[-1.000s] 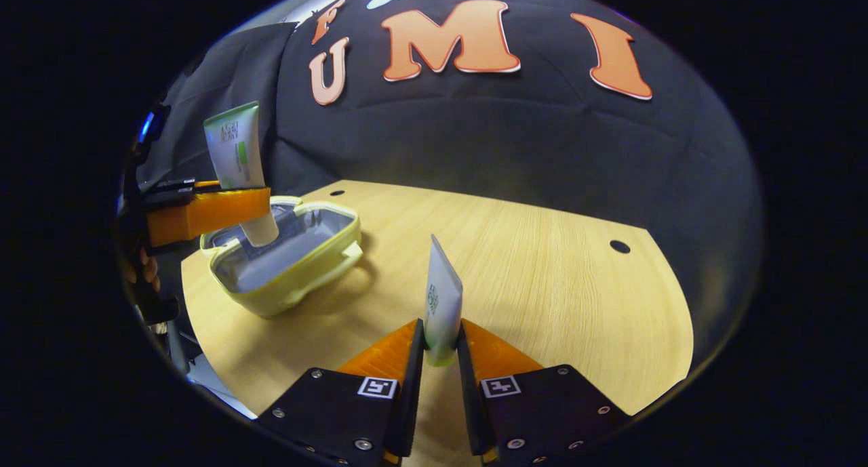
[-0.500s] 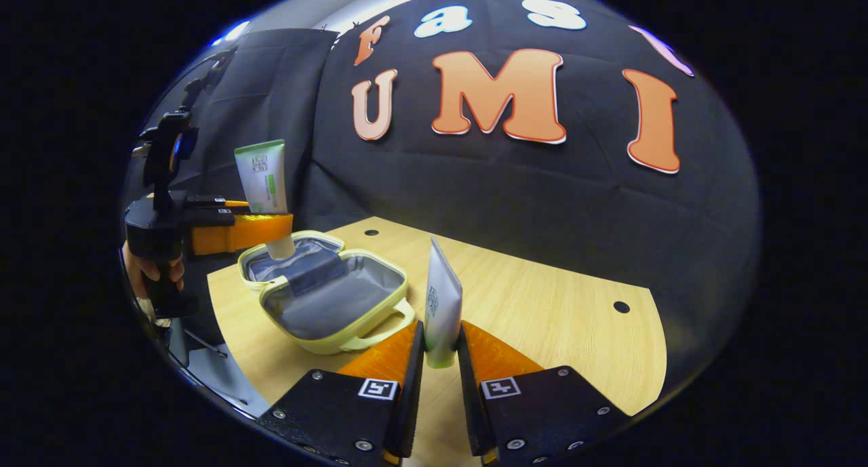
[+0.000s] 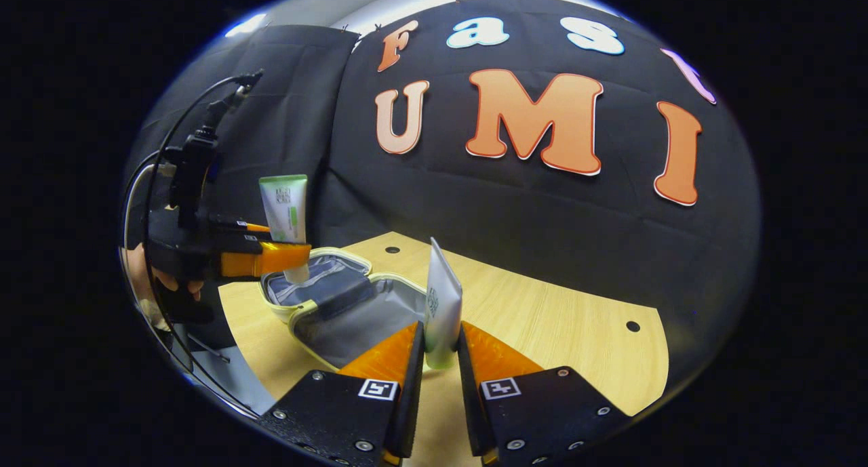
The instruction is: First open the suitcase, pack the skin care products into it, and then close the suitcase.
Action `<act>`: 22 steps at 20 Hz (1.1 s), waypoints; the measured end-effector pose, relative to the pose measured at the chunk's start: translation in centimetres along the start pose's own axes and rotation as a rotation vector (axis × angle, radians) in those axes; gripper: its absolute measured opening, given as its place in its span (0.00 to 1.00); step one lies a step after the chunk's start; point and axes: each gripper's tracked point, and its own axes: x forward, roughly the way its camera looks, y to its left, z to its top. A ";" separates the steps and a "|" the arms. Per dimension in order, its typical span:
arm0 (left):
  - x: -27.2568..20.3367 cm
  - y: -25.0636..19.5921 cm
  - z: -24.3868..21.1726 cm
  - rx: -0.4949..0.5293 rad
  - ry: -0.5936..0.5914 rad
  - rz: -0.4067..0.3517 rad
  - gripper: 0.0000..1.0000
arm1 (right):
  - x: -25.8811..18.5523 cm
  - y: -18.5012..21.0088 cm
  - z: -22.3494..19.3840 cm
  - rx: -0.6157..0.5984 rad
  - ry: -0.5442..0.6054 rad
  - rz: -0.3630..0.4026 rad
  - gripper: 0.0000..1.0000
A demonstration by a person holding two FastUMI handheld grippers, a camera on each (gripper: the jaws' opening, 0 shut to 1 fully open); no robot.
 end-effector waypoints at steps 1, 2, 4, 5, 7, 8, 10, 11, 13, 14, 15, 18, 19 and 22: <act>0.8 0.2 -0.6 0.000 0.019 -0.020 0.45 | 0.4 0.6 -0.1 0.014 0.005 -0.005 0.31; 1.6 0.3 -1.4 -0.005 0.045 -0.037 0.44 | 0.9 1.1 -0.2 0.032 0.012 -0.007 0.31; 3.3 0.6 -3.3 -0.028 0.103 -0.072 0.44 | 2.2 2.1 -0.4 0.060 0.026 -0.019 0.31; 4.4 0.7 -4.4 -0.041 0.135 -0.088 0.44 | 2.7 2.4 -0.5 0.072 0.034 -0.027 0.31; 6.0 0.9 -6.7 -0.048 0.195 -0.110 0.45 | 3.8 2.8 -0.6 0.096 0.038 -0.042 0.31; 6.8 0.9 -7.4 -0.048 0.210 -0.128 0.44 | 4.3 2.9 -0.8 0.103 0.039 -0.049 0.31; 8.3 0.3 -8.9 -0.046 0.260 -0.163 0.45 | 5.3 3.0 -1.2 0.112 0.045 -0.067 0.31; 8.9 0.2 -9.9 -0.045 0.294 -0.172 0.46 | 5.8 3.3 -1.5 0.124 0.059 -0.070 0.31; 10.1 -0.5 -11.4 -0.041 0.354 -0.198 0.45 | 6.5 3.7 -1.8 0.141 0.069 -0.073 0.31; 10.6 -0.6 -12.2 -0.034 0.390 -0.204 0.43 | 7.0 3.5 -2.0 0.140 0.075 -0.083 0.31; 11.4 -0.6 -13.1 -0.027 0.427 -0.205 0.44 | 7.5 3.5 -2.4 0.144 0.087 -0.087 0.31; 12.8 -0.8 -14.9 -0.026 0.521 -0.194 0.45 | 8.6 3.3 -3.1 0.182 0.114 -0.101 0.31; 13.0 -0.6 -15.8 -0.027 0.556 -0.176 0.44 | 9.0 3.3 -3.5 0.186 0.126 -0.101 0.31; 14.1 -0.6 -16.4 -0.044 0.597 -0.155 0.45 | 10.1 3.2 -4.3 0.191 0.151 -0.100 0.31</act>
